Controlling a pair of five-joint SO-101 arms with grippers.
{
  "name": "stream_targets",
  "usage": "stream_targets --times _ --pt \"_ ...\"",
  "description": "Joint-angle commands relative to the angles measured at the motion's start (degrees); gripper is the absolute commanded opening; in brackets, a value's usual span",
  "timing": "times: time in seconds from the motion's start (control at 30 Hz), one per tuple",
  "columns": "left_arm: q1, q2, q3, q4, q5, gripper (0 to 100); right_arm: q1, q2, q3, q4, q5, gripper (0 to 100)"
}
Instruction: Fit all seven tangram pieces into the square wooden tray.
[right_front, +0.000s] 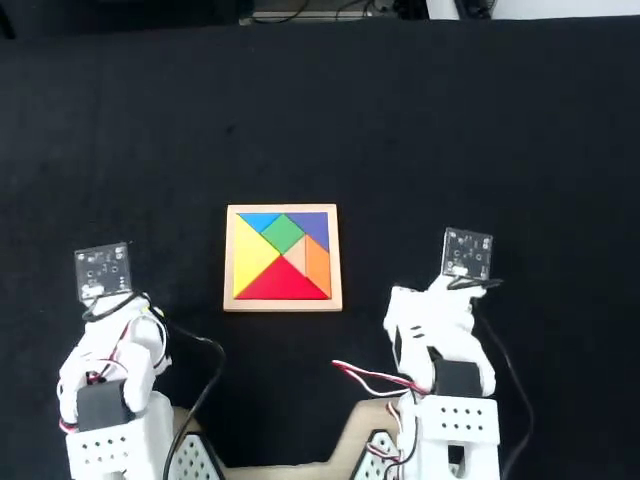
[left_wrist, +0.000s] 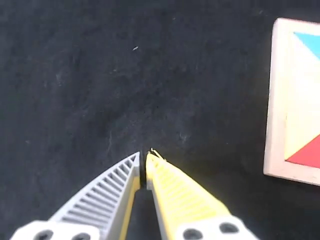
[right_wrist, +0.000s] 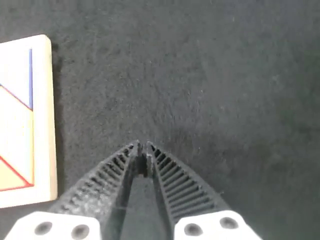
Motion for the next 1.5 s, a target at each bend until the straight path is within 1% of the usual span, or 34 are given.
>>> stream_targets --times 0.0,0.07,0.13,0.27,0.33,0.37,0.5,0.6,0.67,0.9,1.0,1.07,1.17,1.3,1.4,1.47 --pt "-0.6 -0.3 -1.0 1.5 3.1 3 -0.8 -0.7 -1.5 3.3 -0.7 1.2" --pt "-0.6 -0.3 2.4 1.5 3.1 3 -0.8 -0.7 -0.5 5.0 0.2 1.2" --pt "-0.3 -0.3 6.4 0.5 3.1 3 -0.7 -0.7 -0.4 6.3 4.0 1.2" --pt "1.5 -0.2 6.1 0.6 3.1 3 -0.7 -0.7 -1.3 9.2 18.6 1.2" --pt "2.6 -0.2 6.1 0.6 3.1 3 -0.8 -0.7 -1.3 9.8 23.0 1.2" --pt "2.7 -0.2 6.1 0.6 3.1 3 -1.1 -0.8 -1.2 9.6 22.7 1.2" --pt "2.8 -0.2 6.3 0.6 3.1 3 -4.0 -0.8 -1.3 9.5 16.9 1.2" --pt "2.9 -0.2 6.4 0.6 2.6 3 -4.4 -0.8 -1.3 9.8 16.6 1.2" --pt "3.4 -0.2 6.5 0.4 0.9 3 -4.4 -0.8 -1.3 9.8 16.6 1.2" --pt "13.0 0.1 6.7 0.1 -1.8 3 -4.7 -0.8 -1.4 10.7 17.0 1.2" --pt "15.8 0.1 6.7 0.1 -1.8 3 -8.3 -0.8 -1.5 12.3 22.0 1.2" --pt "15.7 0.1 6.7 0.1 -1.8 3 -9.7 -0.8 -1.5 12.2 22.9 1.2" --pt "15.7 0.1 6.7 0.1 -1.8 3 -9.5 -0.8 -1.5 11.6 20.0 1.2" --pt "15.6 0.1 6.7 0.1 -1.8 3 -7.2 -0.8 -1.4 10.8 18.1 1.2" --pt "15.6 0.1 6.7 0.1 -1.9 3 -6.9 -0.8 -1.5 11.1 17.5 1.2" --pt "15.6 0.1 6.7 0.0 -4.4 3 -6.9 -0.8 -1.5 11.2 18.0 1.2"
